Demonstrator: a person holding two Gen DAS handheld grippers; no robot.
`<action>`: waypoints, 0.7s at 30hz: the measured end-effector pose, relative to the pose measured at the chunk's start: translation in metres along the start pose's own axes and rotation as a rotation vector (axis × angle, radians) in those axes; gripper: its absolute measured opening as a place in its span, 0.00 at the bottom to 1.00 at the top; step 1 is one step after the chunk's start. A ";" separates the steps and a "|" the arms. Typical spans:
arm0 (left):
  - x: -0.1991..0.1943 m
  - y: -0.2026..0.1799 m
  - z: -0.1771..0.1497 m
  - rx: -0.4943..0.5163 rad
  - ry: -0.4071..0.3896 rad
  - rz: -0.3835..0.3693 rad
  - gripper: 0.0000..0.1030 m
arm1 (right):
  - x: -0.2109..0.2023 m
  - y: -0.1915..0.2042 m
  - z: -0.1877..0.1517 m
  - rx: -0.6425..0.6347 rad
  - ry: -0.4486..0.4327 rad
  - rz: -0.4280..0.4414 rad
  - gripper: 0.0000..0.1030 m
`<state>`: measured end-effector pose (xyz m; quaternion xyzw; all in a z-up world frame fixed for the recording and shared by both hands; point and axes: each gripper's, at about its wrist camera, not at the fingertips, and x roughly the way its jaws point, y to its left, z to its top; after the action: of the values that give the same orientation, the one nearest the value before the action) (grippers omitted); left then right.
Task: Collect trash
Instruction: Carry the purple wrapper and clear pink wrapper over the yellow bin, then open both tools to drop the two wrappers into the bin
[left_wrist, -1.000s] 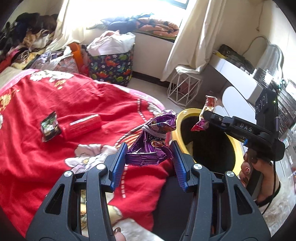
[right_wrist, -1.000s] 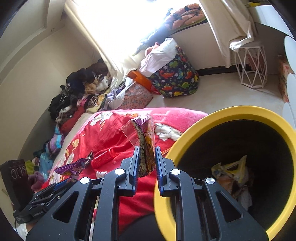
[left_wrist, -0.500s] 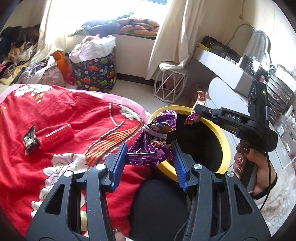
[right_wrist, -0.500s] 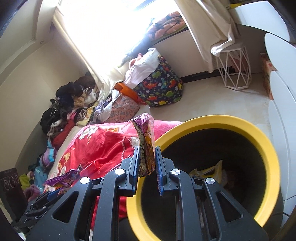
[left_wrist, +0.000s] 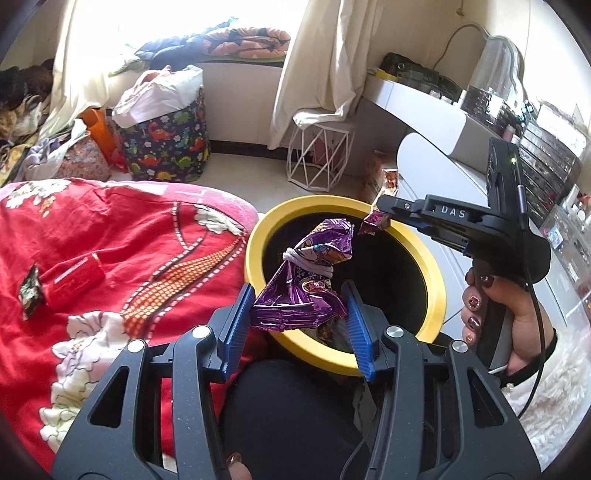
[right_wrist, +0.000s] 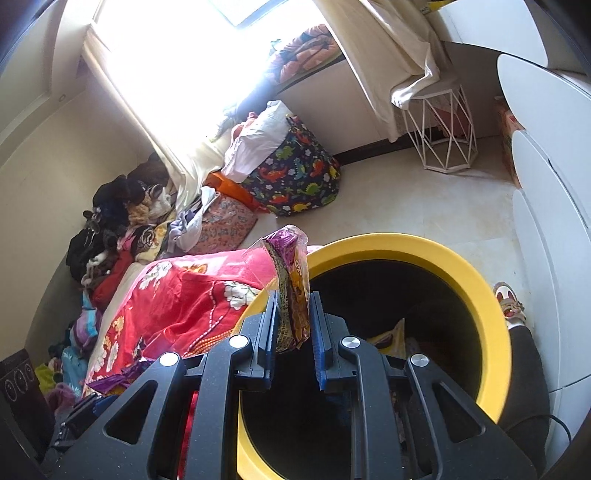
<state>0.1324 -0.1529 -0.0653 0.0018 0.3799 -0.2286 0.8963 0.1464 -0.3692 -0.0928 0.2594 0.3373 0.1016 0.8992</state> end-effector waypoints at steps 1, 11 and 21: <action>0.003 -0.003 0.000 0.003 0.005 -0.002 0.39 | 0.000 -0.001 0.001 0.004 0.001 0.000 0.17; 0.027 -0.019 -0.003 0.026 0.050 -0.029 0.39 | -0.005 -0.015 0.005 0.041 -0.011 -0.005 0.18; 0.053 -0.034 -0.001 0.047 0.078 -0.054 0.40 | -0.015 -0.033 0.009 0.094 -0.041 -0.010 0.22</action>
<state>0.1499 -0.2051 -0.0960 0.0215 0.4088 -0.2611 0.8742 0.1418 -0.4062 -0.0968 0.3014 0.3245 0.0758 0.8934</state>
